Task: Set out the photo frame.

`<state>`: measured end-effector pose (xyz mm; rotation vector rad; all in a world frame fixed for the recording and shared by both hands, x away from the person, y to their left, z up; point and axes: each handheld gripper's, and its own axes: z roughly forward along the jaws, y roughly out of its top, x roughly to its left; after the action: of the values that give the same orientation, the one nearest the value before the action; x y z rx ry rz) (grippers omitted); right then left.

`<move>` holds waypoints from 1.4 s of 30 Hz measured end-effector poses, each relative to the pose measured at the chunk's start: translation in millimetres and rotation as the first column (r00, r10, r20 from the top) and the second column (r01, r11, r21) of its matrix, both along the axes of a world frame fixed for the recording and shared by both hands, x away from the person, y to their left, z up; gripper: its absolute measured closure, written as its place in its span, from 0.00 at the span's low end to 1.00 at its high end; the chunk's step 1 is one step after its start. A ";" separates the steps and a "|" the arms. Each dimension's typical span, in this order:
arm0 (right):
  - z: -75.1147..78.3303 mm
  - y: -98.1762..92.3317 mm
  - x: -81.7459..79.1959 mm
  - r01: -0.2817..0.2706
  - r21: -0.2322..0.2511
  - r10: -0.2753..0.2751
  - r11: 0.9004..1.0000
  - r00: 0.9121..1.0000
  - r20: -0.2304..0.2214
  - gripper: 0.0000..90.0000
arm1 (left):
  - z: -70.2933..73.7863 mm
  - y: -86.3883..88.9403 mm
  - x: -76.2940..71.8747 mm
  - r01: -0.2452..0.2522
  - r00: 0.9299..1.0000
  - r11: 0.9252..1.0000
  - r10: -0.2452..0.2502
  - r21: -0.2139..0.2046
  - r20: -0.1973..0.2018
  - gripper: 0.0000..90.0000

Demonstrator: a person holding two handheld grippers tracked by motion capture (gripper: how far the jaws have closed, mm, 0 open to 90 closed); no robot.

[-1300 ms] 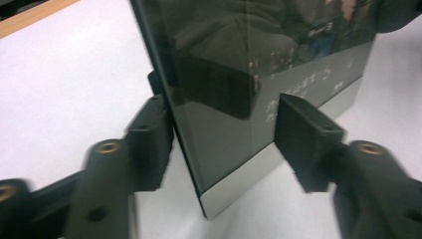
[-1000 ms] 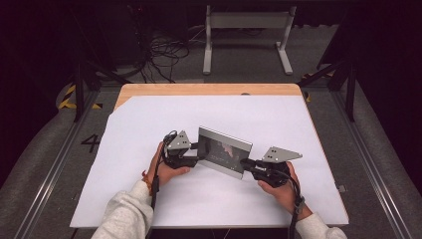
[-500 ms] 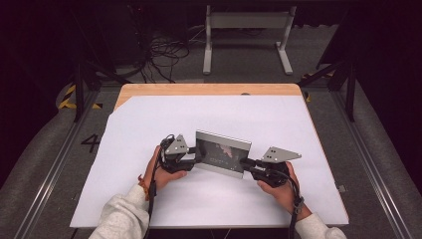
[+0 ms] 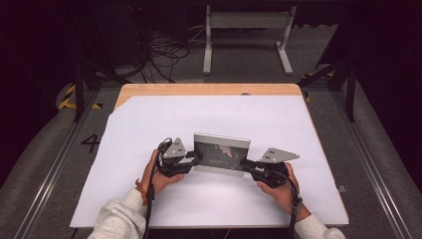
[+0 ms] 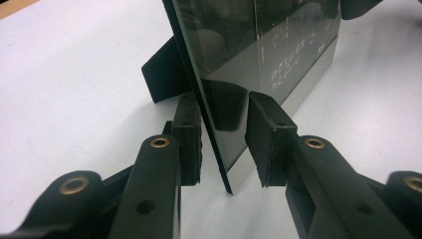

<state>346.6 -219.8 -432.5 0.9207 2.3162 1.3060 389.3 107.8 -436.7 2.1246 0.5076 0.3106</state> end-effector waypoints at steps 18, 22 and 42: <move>-1.0 3.0 5.1 0.010 0.003 -0.010 1.000 1.000 -0.002 0.85 | -1.6 5.7 -15.2 0.007 1.000 1.000 -0.007 0.030 0.009 0.77; -0.9 3.1 5.3 0.012 -0.001 -0.012 1.000 1.000 -0.002 0.85 | -2.0 5.3 -15.4 0.006 1.000 0.999 -0.006 0.031 0.012 0.77; 7.9 -2.2 0.0 0.023 -0.038 -0.022 0.999 0.999 0.026 0.86 | 4.7 13.5 -27.6 -0.006 0.999 1.000 0.005 0.031 0.041 0.69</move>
<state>346.6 -221.9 -424.6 0.9091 2.2968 1.2525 361.7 121.3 -432.0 2.1425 0.4873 0.3666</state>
